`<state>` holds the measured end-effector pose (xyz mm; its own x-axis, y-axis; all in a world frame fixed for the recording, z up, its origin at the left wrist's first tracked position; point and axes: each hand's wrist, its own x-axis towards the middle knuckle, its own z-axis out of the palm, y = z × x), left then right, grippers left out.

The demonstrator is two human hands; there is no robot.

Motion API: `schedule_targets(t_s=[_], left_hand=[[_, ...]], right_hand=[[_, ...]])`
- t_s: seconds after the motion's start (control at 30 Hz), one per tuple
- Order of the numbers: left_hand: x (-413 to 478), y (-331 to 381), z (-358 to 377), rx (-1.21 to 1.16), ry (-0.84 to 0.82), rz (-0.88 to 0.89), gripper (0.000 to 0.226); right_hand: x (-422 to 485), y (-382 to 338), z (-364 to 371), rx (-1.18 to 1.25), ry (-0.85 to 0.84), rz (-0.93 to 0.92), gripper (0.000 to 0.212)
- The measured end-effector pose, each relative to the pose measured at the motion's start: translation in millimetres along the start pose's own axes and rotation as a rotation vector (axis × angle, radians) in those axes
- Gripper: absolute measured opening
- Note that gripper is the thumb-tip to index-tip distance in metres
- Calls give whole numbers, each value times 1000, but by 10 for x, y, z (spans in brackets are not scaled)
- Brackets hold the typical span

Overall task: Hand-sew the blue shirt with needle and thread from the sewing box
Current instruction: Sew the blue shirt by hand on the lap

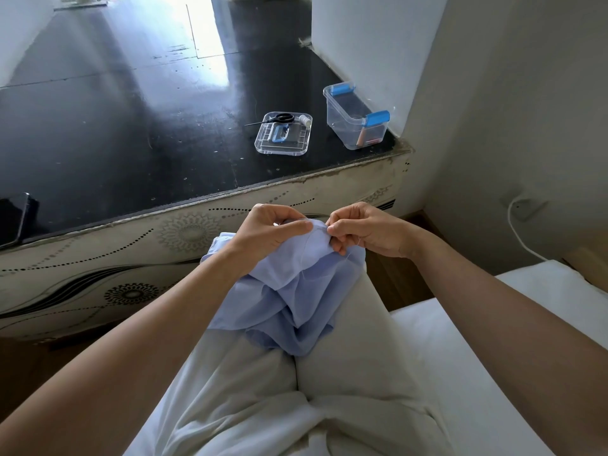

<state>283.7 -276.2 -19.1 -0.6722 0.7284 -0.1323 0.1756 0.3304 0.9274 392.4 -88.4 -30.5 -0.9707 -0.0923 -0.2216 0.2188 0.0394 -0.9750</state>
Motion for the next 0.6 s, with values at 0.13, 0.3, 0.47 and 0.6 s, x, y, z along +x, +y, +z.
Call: schedule_targets(t_s=[0.13,0.3,0.47,0.6], left_hand=[[-9,2,10,18,-5,-14,10],[-14,-5,-8,4,-23,-42,12],[-14,5,13,15,-49,-60,15],[-14,14,27,64,-46,-27,14]], right_hand=[[7,-2,20,-29,9,-7,23],[8,43,20,-27,6,-19,19],[4,63,11,-27,6,-34,34],[6,82,1,-29,0,-38,30]])
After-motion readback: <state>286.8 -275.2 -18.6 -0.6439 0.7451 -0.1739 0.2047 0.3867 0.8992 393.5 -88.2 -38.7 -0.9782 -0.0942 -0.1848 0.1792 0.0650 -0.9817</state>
